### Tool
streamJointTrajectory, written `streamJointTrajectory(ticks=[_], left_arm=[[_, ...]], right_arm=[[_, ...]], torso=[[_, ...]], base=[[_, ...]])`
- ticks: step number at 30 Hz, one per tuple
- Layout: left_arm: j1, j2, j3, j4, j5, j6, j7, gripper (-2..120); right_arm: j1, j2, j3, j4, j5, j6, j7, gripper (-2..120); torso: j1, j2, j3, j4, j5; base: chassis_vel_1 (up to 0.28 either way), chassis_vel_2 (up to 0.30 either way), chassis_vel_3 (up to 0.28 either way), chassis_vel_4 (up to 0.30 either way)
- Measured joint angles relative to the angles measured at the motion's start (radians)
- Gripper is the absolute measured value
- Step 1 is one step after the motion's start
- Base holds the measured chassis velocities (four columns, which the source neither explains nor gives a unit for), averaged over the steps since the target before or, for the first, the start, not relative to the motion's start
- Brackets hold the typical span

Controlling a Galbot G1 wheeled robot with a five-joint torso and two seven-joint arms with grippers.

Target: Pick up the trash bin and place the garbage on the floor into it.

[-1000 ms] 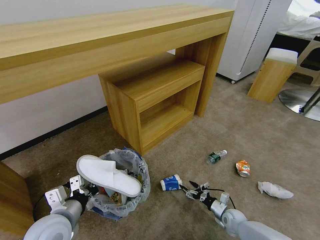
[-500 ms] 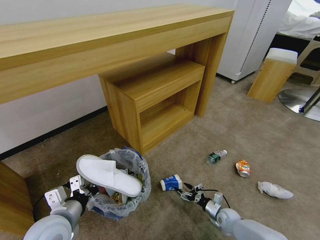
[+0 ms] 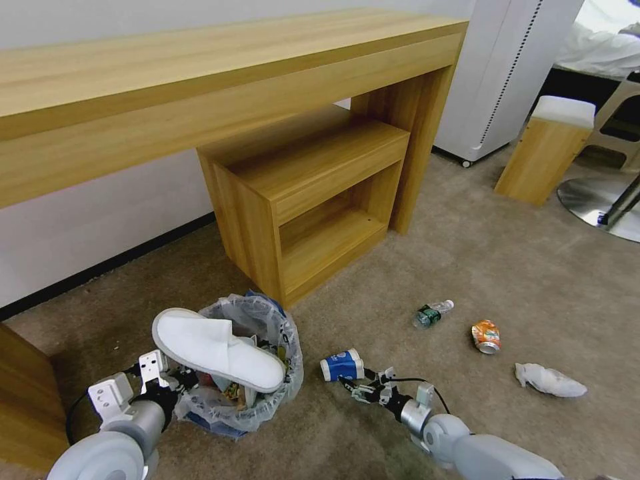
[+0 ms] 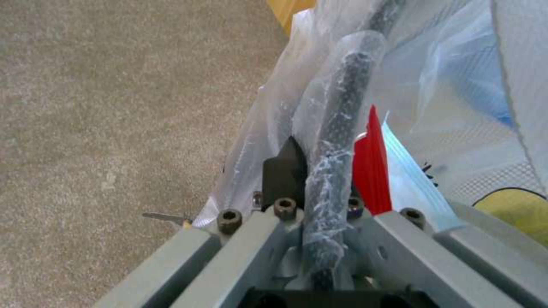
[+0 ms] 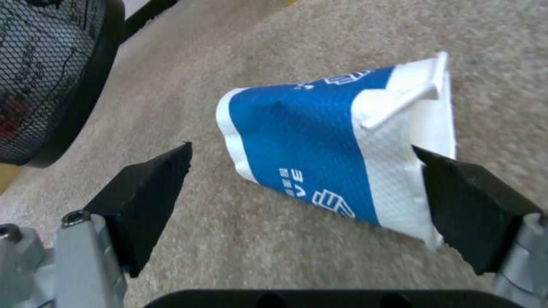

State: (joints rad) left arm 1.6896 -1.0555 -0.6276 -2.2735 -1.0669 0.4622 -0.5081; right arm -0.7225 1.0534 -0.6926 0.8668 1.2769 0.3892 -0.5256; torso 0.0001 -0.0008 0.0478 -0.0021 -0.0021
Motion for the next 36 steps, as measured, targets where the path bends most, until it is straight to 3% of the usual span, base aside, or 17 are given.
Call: streamJointTrajectory(ticks=[6,10,12,13,19,22,30,36], left_arm=[[0.003,0.0,-0.003,0.001,0.001,-0.007,0.001,0],[0.003,0.0,-0.004,0.003,0.001,-0.011,0.001,0],[0.0,0.0,-0.004,0.006,0.001,-0.013,0.001,0],[-0.003,-0.001,-0.003,0.007,0.002,-0.015,0.002,0],[-0.005,-0.002,-0.001,0.011,0.004,-0.017,0.003,0],[-0.006,-0.003,0.002,0.015,0.006,-0.018,0.003,0],[-0.016,-0.003,0.008,0.031,0.008,-0.019,0.005,0],[-0.024,0.001,0.011,0.048,0.008,-0.021,0.008,0]], right_arm=[[0.01,0.023,-0.015,-0.015,-0.003,0.0,0.004,93],[0.012,0.029,-0.018,-0.01,-0.007,0.003,0.014,85],[0.012,0.027,-0.018,-0.003,-0.013,0.008,0.021,74],[0.011,0.021,-0.018,0.002,-0.019,0.013,0.027,61],[0.004,0.001,-0.012,0.01,-0.031,0.031,0.032,43],[-0.001,-0.009,-0.005,0.013,-0.038,0.044,0.032,27],[-0.007,-0.021,0.017,0.026,-0.052,0.068,0.036,0],[-0.006,-0.042,0.043,0.061,-0.061,0.093,0.039,0]], torso=[[0.0,0.0,0.0,0.0,0.0002],[0.0,0.0,0.0,0.0001,0.0002],[0.0,0.0,0.0,0.0,0.0001],[0.0,0.0,0.0,0.0,0.0001],[0.0,0.0,0.0,0.0,0.0001],[0.0,0.0,0.0,0.0,0.0001],[0.0,0.0,0.0,0.0,0.0001],[0.0,0.0,0.0,0.0,0.0001]], base=[[0.0,0.0,0.0,0.0],[0.0,0.0,0.0,0.0],[0.0,0.0,0.0,0.0],[0.0,0.0,0.0,0.0],[0.0,0.0,0.0,0.0],[0.0,0.0,0.0,0.0],[0.0,0.0,0.0,0.0],[0.0,0.0,0.0,0.0]])
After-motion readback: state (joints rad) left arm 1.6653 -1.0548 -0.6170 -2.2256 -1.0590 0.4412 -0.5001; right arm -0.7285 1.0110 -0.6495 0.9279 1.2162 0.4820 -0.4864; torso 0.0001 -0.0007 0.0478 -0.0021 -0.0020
